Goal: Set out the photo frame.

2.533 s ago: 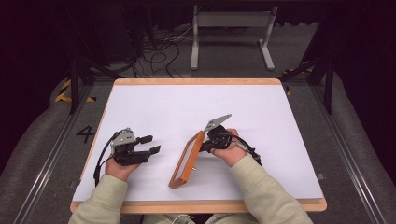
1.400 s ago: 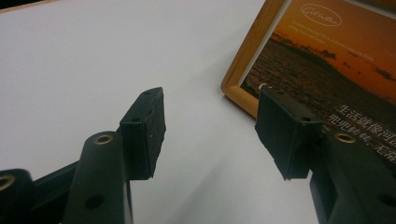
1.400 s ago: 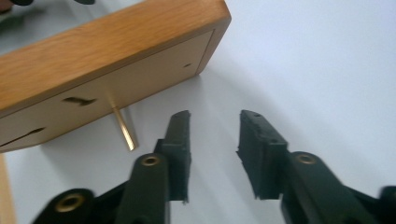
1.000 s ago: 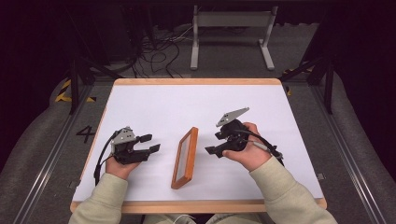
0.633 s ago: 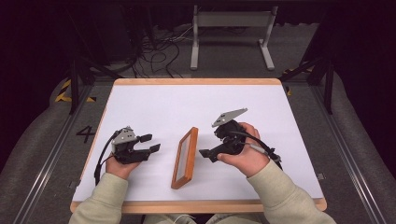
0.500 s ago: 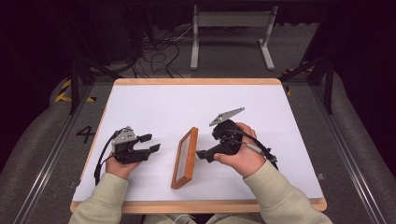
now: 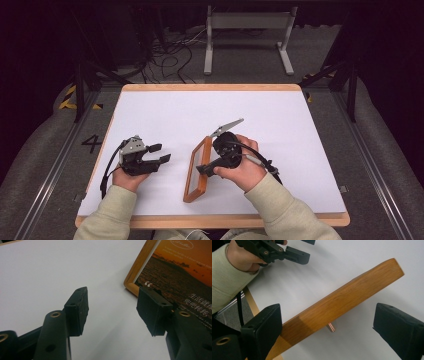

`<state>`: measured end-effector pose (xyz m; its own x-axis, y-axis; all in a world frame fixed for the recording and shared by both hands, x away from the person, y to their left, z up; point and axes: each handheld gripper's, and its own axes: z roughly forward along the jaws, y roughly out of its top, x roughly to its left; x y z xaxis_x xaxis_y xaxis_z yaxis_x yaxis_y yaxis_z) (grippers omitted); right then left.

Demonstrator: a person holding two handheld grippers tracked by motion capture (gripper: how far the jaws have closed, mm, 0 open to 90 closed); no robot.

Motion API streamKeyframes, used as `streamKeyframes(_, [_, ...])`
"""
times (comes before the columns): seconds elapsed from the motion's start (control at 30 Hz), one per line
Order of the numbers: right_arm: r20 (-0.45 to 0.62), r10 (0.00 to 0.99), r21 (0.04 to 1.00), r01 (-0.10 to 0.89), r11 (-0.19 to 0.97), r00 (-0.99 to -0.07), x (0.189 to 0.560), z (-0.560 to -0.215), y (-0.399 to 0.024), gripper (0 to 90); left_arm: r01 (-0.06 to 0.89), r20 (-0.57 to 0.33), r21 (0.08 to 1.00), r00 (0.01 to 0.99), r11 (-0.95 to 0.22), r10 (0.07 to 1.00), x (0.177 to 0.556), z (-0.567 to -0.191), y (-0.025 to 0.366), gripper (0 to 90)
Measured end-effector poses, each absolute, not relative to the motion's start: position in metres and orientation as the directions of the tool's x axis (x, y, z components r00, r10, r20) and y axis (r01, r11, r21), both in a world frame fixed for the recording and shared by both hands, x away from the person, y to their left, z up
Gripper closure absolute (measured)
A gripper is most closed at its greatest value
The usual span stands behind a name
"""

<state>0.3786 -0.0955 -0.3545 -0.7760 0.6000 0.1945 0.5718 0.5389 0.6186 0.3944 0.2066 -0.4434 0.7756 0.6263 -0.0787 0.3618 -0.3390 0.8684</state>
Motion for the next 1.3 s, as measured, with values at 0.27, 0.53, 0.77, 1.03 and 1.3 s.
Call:
streamKeyframes(0.27, [0.197, 0.604, 0.563, 0.593, 0.575, -0.773, 0.379, -0.368, -0.077, 9.0, 0.36, -0.078, 0.868, 0.779, -0.341, 0.622, 0.394, -0.444, 0.206, 42.6])
streamKeyframes(0.53, [0.22, 0.639, 0.528, 0.64, 0.558, -0.738, 0.378, -0.375, -0.068, 15.6, 0.36, -0.083, 0.869, 0.783, -0.339, 0.617, 0.394, -0.444, 0.205, 42.4])
streamKeyframes(0.77, [0.256, 0.657, 0.485, 0.682, 0.547, -0.709, 0.38, -0.388, -0.061, 21.6, 0.345, -0.074, 0.873, 0.793, -0.345, 0.605, 0.393, -0.444, 0.204, 42.0])
streamKeyframes(1.03, [0.288, 0.659, 0.443, 0.707, 0.552, -0.695, 0.382, -0.391, -0.056, 23.1, 0.346, -0.079, 0.875, 0.792, -0.339, 0.606, 0.392, -0.444, 0.204, 41.9])
streamKeyframes(1.3, [0.312, 0.68, 0.412, 0.74, 0.532, -0.663, 0.38, -0.39, -0.056, 29.8, 0.346, -0.08, 0.875, 0.792, -0.338, 0.605, 0.392, -0.444, 0.203, 41.7])
